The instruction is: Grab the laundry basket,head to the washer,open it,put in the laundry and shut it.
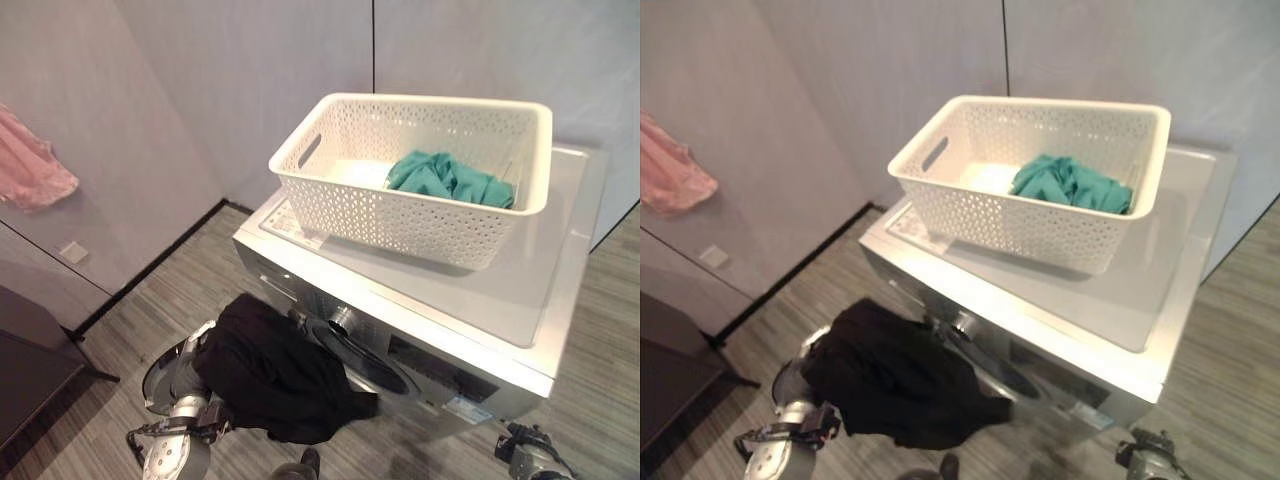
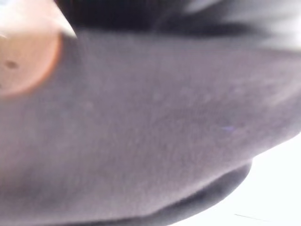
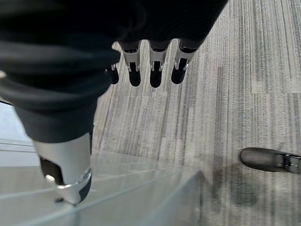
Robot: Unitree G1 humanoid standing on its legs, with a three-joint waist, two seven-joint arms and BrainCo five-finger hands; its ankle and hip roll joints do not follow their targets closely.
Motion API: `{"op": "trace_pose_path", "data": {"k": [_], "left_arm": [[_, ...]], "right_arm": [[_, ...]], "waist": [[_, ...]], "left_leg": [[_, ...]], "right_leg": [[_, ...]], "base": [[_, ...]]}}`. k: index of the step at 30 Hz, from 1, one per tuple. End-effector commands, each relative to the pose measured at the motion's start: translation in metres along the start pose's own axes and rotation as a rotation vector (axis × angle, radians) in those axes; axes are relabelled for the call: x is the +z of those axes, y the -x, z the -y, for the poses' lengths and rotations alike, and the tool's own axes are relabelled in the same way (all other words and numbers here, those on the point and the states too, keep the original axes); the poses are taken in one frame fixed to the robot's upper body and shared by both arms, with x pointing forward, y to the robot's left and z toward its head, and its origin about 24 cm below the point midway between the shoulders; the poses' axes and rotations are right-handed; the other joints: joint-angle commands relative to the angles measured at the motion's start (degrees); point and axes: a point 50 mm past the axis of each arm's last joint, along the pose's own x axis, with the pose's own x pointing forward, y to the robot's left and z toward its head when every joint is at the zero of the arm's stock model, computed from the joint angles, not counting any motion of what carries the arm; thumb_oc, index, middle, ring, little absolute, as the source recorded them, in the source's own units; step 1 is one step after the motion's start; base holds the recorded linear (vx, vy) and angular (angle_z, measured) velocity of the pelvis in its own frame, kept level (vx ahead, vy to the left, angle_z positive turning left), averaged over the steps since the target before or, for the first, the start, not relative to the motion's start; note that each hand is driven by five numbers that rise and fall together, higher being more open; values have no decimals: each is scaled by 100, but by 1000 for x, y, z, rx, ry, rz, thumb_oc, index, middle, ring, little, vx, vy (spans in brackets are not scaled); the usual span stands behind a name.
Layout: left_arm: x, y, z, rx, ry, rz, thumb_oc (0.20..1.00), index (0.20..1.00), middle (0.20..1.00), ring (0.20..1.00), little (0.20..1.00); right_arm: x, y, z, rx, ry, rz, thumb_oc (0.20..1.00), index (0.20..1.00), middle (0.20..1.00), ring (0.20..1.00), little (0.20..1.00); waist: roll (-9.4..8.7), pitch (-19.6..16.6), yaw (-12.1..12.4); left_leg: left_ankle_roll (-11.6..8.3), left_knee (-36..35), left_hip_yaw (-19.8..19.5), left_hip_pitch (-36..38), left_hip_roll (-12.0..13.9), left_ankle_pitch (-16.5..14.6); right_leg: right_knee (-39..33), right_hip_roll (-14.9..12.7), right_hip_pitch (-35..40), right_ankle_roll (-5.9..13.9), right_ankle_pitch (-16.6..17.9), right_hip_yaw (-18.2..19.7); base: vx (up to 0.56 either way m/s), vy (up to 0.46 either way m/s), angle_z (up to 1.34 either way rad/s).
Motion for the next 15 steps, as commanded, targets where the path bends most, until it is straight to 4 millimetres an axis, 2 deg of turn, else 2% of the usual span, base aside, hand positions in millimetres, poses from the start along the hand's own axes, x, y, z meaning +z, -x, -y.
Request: {"op": "trace_pose_path", "data": {"k": [1,3,5,6,8,11,15], "left_arm": [[59,-22,18,-148,51,283,200,200,200,200,200],[44,-22,18,-151,68,213,200,200,200,200,200],[43,-23,18,-152,69,214,200,200,200,200,200],[31,-24,19,-145,92,160,200,200,200,200,200],[10,-25,21,-120,149,71,200,200,200,200,200],[1,-25,22,-117,166,33,200,200,200,200,200],[-26,-30,24,-64,227,-74,200,200,200,200,200]], "right_arm": [[29,5,-35,89,10,53,1000,1000,1000,1000,1000],[35,7,-42,103,23,72,1000,1000,1000,1000,1000],[35,7,-42,103,23,73,1000,1000,1000,1000,1000],[38,10,-50,119,41,88,1000,1000,1000,1000,1000],[42,14,-62,147,50,111,1000,1000,1000,1000,1000],[47,17,-69,158,55,131,1000,1000,1000,1000,1000],[59,23,-84,178,40,173,1000,1000,1000,1000,1000]], "waist": [[-195,333,34],[-122,450,-8],[-122,449,-1],[-104,527,-52],[-124,638,-119],[-154,725,-144],[-284,946,-217]], "left_leg": [[22,26,326,-105,57,186],[44,-34,417,-178,44,224],[44,-35,422,-180,45,225],[56,-71,484,-220,40,234],[82,-85,593,-285,44,230],[97,-38,648,-381,53,213],[124,76,727,-611,83,191]], "right_leg": [[284,-19,-133,-373,-549,75],[342,-45,-321,-352,-516,160],[347,-46,-328,-352,-517,166],[352,-56,-413,-339,-491,214],[378,-56,-570,-333,-450,308],[409,-57,-703,-326,-424,391],[485,-63,-1002,-316,-350,498]], "base": [[-53,81,-21],[-54,64,-23],[-22,21,-23],[-38,52,-17],[-30,43,-11],[-37,15,-25],[-53,1,-16]]}}
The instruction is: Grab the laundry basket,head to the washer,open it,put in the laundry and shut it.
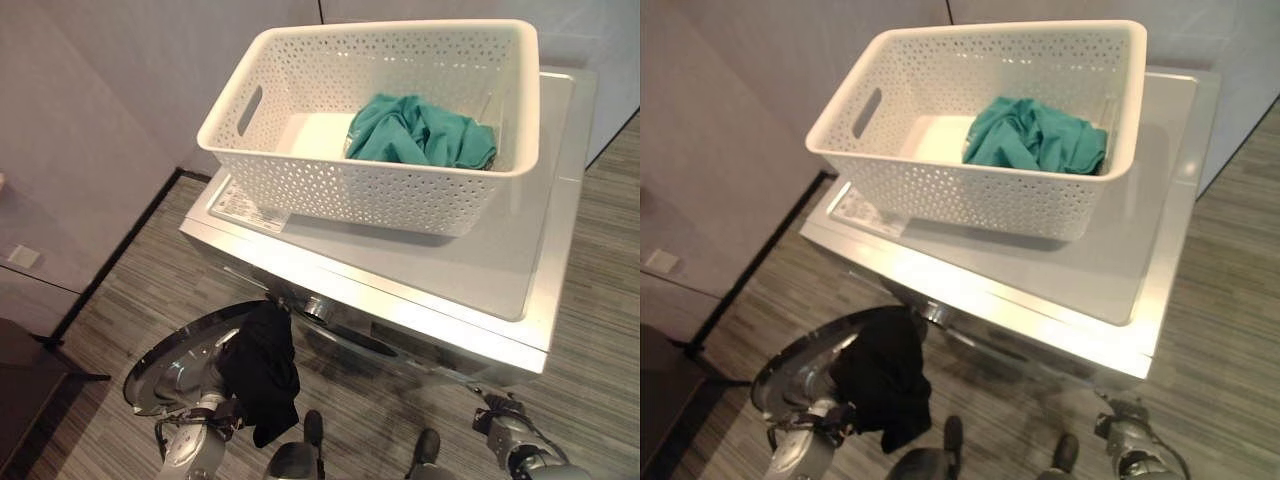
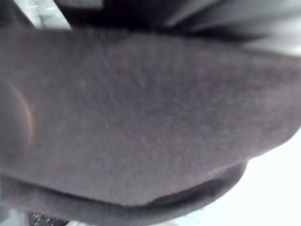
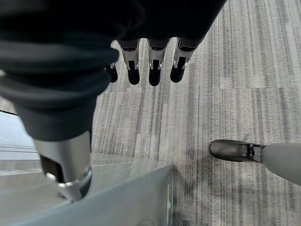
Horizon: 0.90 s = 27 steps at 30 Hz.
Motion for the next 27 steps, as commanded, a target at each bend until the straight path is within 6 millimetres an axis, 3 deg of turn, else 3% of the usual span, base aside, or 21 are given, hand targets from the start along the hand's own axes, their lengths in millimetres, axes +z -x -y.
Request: {"op": "trace_pose_path", "data": {"k": [1,10,15,19,23,27], "left_arm": [[18,-13,18,-44,72,92,200,200,200,200,200],[9,-34,23,41,141,77,200,200,200,200,200],[13,-60,44,46,139,94,200,200,200,200,200],[58,-109,89,103,260,226,200,200,200,200,200],[95,-131,116,120,335,304,200,200,200,200,200],[154,-147,141,147,402,422,200,200,200,200,200]], "right_arm": [[40,7,-40,69,-11,104,1000,1000,1000,1000,1000],[59,17,-66,112,-49,150,1000,1000,1000,1000,1000],[65,28,-89,166,-63,185,1000,1000,1000,1000,1000],[75,49,-123,241,-86,255,1000,1000,1000,1000,1000],[93,66,-142,291,-105,352,1000,1000,1000,1000,1000],[118,93,-165,379,-126,499,1000,1000,1000,1000,1000]], "waist": [[-235,489,16],[-533,929,-53],[-793,1185,-168],[-1117,1404,-453],[-1296,1515,-654],[-1515,1562,-948]], "left_leg": [[73,42,230,-272,65,166],[34,238,354,-788,169,61],[28,294,382,-1120,224,68],[-6,437,341,-1629,273,34],[-29,649,305,-2068,294,-35],[-44,826,257,-2586,356,-108]], "right_leg": [[481,-84,-362,-230,-571,-20],[655,-24,-1015,-186,-517,231],[764,45,-1445,-203,-453,347],[990,92,-2036,-230,-444,375],[1129,129,-2486,-244,-432,426],[1361,186,-3089,-247,-442,496]], "base": [[-51,4,-15],[-24,-11,-13],[-20,-28,-17],[-21,-52,-6],[-4,-18,-7],[4,-17,-4]]}}
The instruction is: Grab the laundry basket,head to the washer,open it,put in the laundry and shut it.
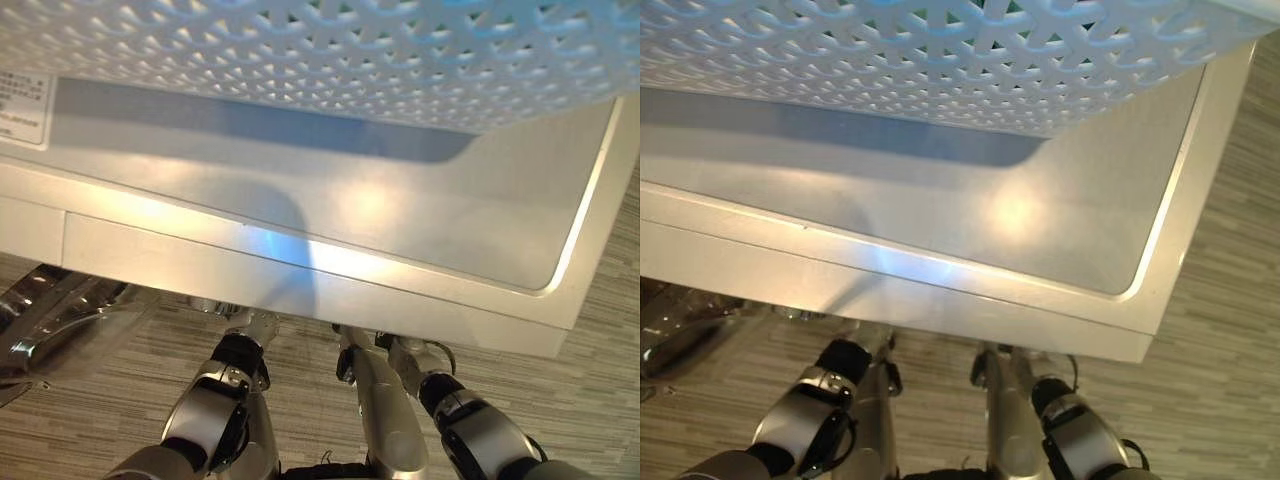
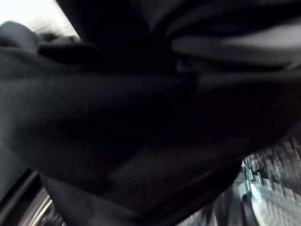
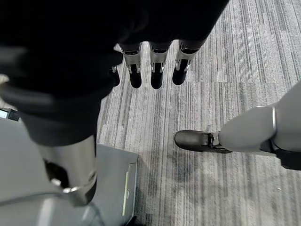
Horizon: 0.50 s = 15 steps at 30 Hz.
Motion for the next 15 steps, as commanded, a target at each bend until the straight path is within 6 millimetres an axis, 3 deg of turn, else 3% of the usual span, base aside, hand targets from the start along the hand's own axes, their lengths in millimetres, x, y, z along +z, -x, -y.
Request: {"op": "trace_pose_path", "data": {"k": [1,4,5,8,9,10,11,12,13,14,15], "left_arm": [[44,-10,47,-35,115,155,200,200,200,200,200],[77,-19,64,-38,155,233,200,200,200,200,200],[115,-23,80,-49,197,321,200,200,200,200,200],[177,-26,88,-38,259,457,200,200,200,200,200],[180,-27,89,-37,261,460,200,200,200,200,200],[195,-25,93,-44,277,495,200,200,200,200,200],[227,-19,101,-58,272,572,200,200,200,200,200],[229,-19,102,-59,272,575,200,200,200,200,200],[250,-12,115,-77,261,623,200,200,200,200,200],[260,-7,124,-98,256,645,200,200,200,200,200],[261,-6,125,-99,257,647,200,200,200,200,200]], "right_arm": [[20,4,-14,23,-5,129,1000,1000,1000,1000,1000],[28,7,-22,58,-2,178,1000,1000,1000,1000,1000],[31,10,-27,91,14,213,1000,1000,1000,1000,1000],[36,13,-30,131,33,262,1000,1000,1000,1000,1000],[37,14,-31,134,34,265,1000,1000,1000,1000,1000],[36,13,-28,135,49,274,1000,1000,1000,1000,1000],[39,13,-24,138,73,300,1000,1000,1000,1000,1000],[40,13,-25,140,72,303,1000,1000,1000,1000,1000],[40,12,-21,136,91,309,1000,1000,1000,1000,1000],[41,11,-17,130,103,313,1000,1000,1000,1000,1000],[42,11,-17,130,101,316,1000,1000,1000,1000,1000]], "waist": [[-159,-96,-132],[-252,-128,-283],[-319,-170,-406],[-390,-251,-566],[-390,-258,-588],[-396,-271,-613],[-405,-305,-689],[-405,-308,-700],[-390,-331,-770],[-384,-349,-803],[-382,-345,-805]], "left_leg": [[-54,226,-92,-468,83,-131],[-71,301,-138,-718,113,-152],[-75,360,-198,-914,132,-184],[-95,414,-280,-1214,176,-212],[-96,422,-286,-1245,177,-212],[-99,435,-316,-1313,184,-223],[-105,446,-354,-1455,197,-225],[-106,451,-362,-1484,197,-223],[-107,434,-381,-1599,220,-216],[-111,419,-387,-1623,231,-213],[-111,417,-393,-1642,229,-208]], "right_leg": [[604,12,-578,118,-653,46],[702,29,-829,120,-659,44],[792,63,-1043,126,-668,52],[852,102,-1341,159,-659,33],[856,102,-1367,158,-658,30],[861,113,-1440,170,-653,26],[847,145,-1570,192,-631,29],[848,145,-1593,191,-629,24],[847,160,-1725,211,-615,4],[845,162,-1761,220,-608,7],[847,161,-1779,220,-607,3]], "base": [[11,-34,-3],[16,-35,-4],[32,-45,-2],[31,-39,-4],[0,0,0],[32,-36,2],[31,-36,0],[42,-28,0],[33,-14,0],[33,-14,4],[23,6,10]]}}
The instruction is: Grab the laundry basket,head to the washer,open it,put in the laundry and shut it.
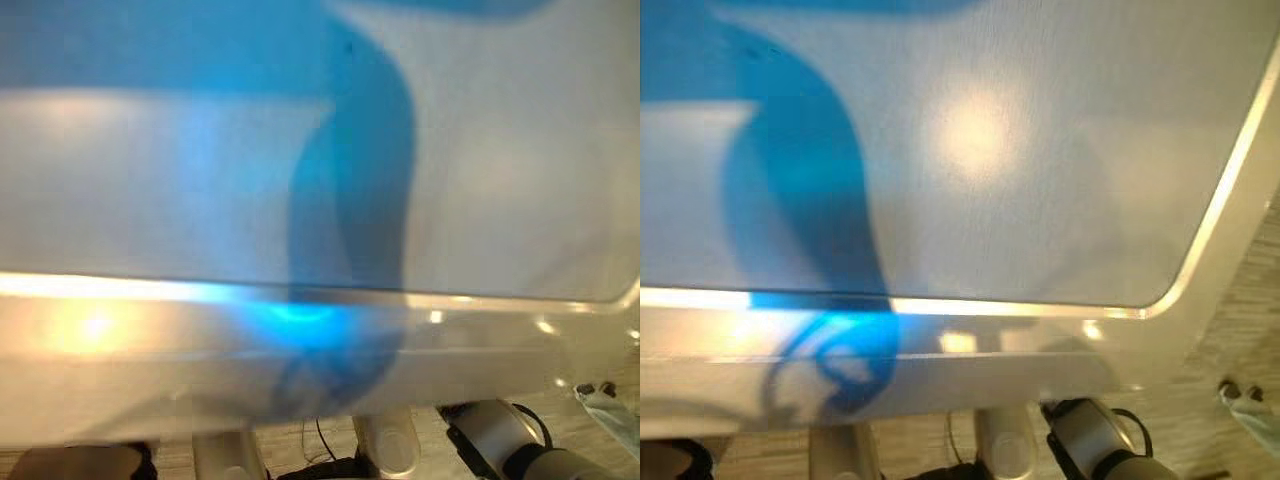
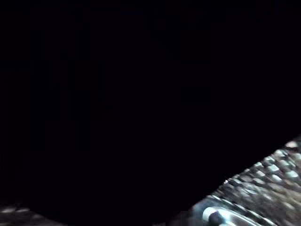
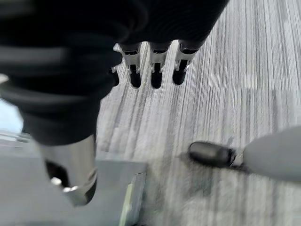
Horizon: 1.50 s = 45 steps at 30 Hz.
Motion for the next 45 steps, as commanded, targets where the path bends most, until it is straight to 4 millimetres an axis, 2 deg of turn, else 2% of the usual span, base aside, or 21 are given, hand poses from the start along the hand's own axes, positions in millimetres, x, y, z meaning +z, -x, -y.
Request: {"op": "trace_pose_path", "data": {"k": [1,3,4,5,7,9,12,13,14,18,23,25,27,29,30,33,36,37,39,42,45], "left_arm": [[58,3,70,-148,53,167,200,200,200,200,200],[72,11,96,-218,47,203,200,200,200,200,200],[72,12,98,-220,47,203,200,200,200,200,200],[86,26,128,-305,49,242,200,200,200,200,200],[103,48,162,-410,64,284,200,200,200,200,200],[111,58,174,-457,77,309,200,200,200,200,200],[136,101,208,-638,188,403,200,200,200,200,200],[142,117,214,-687,238,437,200,200,200,200,200],[154,153,224,-819,372,487,200,200,200,200,200],[163,178,213,-879,538,539,200,200,200,200,200],[132,157,210,-827,490,386,200,200,200,200,200],[109,122,204,-731,300,321,200,200,200,200,200],[100,111,201,-718,204,303,1000,1000,1000,1000,1000],[84,84,193,-686,-27,258,1000,1000,1000,1000,1000],[86,63,187,-681,-321,305,1000,1000,1000,1000,1000],[92,49,181,-660,-518,341,1000,1000,1000,1000,1000],[96,53,189,-667,-812,505,1000,1000,1000,1000,1000],[95,54,190,-668,-816,508,1000,1000,1000,1000,1000],[98,55,193,-576,-1183,752,1000,1000,1000,1000,1000],[100,59,197,-554,-1254,832,1000,1000,1000,1000,1000],[100,67,203,-493,-1467,1060,1000,1000,1000,1000,1000]], "right_arm": [[-15,7,12,-8,41,-9,1000,1000,1000,1000,1000],[-17,6,20,-18,56,-14,1000,1000,1000,1000,1000],[-17,6,20,-19,54,-12,1000,1000,1000,1000,1000],[-18,5,31,-36,77,-13,1000,1000,1000,1000,1000],[-14,2,42,-52,88,-2,1000,1000,1000,1000,1000],[-12,0,47,-64,94,5,1000,1000,1000,1000,1000],[-8,0,61,-78,129,33,1000,1000,1000,1000,1000],[-8,2,64,-80,140,37,1000,1000,1000,1000,1000],[-11,4,70,-77,163,34,1000,1000,1000,1000,1000],[-19,12,80,-72,192,22,1000,1000,1000,1000,1000],[-16,12,79,-56,180,30,1000,1000,1000,1000,1000],[-14,9,76,-63,168,25,1000,1000,1000,1000,1000],[-13,7,76,-66,167,26,1000,1000,1000,1000,1000],[-4,2,77,-67,156,47,1000,1000,1000,1000,1000],[4,-2,86,-80,163,65,1000,1000,1000,1000,1000],[4,-3,92,-88,174,58,1000,1000,1000,1000,1000],[-4,-1,98,-93,191,29,1000,1000,1000,1000,1000],[-4,-1,98,-93,190,29,1000,1000,1000,1000,1000],[-15,4,99,-73,202,10,1000,1000,1000,1000,1000],[-17,5,98,-66,202,8,1000,1000,1000,1000,1000],[-19,8,93,-36,225,21,1000,1000,1000,1000,1000]], "waist": [[-55,-372,-95],[-29,-384,-133],[-30,-379,-127],[18,-407,-165],[62,-414,-198],[87,-412,-206],[139,-433,-243],[159,-455,-238],[160,-484,-258],[137,-559,-262],[158,-638,-274],[205,-629,-236],[225,-623,-218],[299,-615,-190],[401,-590,-139],[500,-546,-71],[610,-500,13],[602,-498,15],[600,-500,59],[583,-494,72],[546,-488,72]], "left_leg": [[5,236,-268,53,85,-495],[0,218,-278,-18,66,-480],[0,219,-284,-31,64,-478],[-4,226,-296,-91,62,-477],[-4,243,-352,-186,45,-477],[-7,254,-372,-234,35,-475],[-10,290,-437,-387,0,-475],[-7,275,-465,-420,-18,-471],[-8,206,-486,-434,-33,-464],[-24,89,-487,-418,-47,-449],[-11,46,-509,-419,-63,-433],[5,14,-538,-413,-78,-416],[10,2,-544,-412,-89,-406],[23,-16,-530,-421,-110,-383],[43,-39,-519,-447,-136,-360],[62,-61,-508,-471,-165,-334],[80,-86,-510,-485,-209,-287],[80,-87,-511,-485,-210,-285],[94,-97,-505,-482,-228,-259],[95,-95,-509,-485,-232,-252],[103,-98,-520,-498,-237,-259]], "right_leg": [[549,122,-63,507,-813,10],[525,136,-118,517,-799,8],[523,135,-126,517,-798,3],[502,139,-161,527,-788,4],[491,158,-232,531,-785,27],[488,155,-262,541,-784,26],[470,157,-374,565,-763,7],[448,166,-405,571,-750,-10],[389,199,-426,588,-740,-7],[303,252,-450,585,-733,31],[255,279,-454,562,-727,57],[219,277,-420,541,-720,69],[212,272,-408,538,-715,67],[184,249,-404,530,-712,59],[158,223,-405,533,-698,47],[137,184,-409,533,-695,35],[137,140,-424,522,-692,17],[137,139,-424,523,-691,16],[120,123,-418,528,-665,26],[116,121,-415,535,-664,31],[94,113,-407,543,-659,59]], "base": [[17,13,12],[17,8,8],[25,-10,5],[23,-6,6],[22,-10,8],[16,-10,9],[33,-21,8],[45,-10,4],[42,-8,-1],[21,-4,-2],[0,0,0],[0,0,0],[0,0,0],[-3,51,-1],[-3,57,0],[-1,40,-3],[-1,23,-1],[0,0,0],[0,0,0],[0,0,0],[0,0,0]]}}
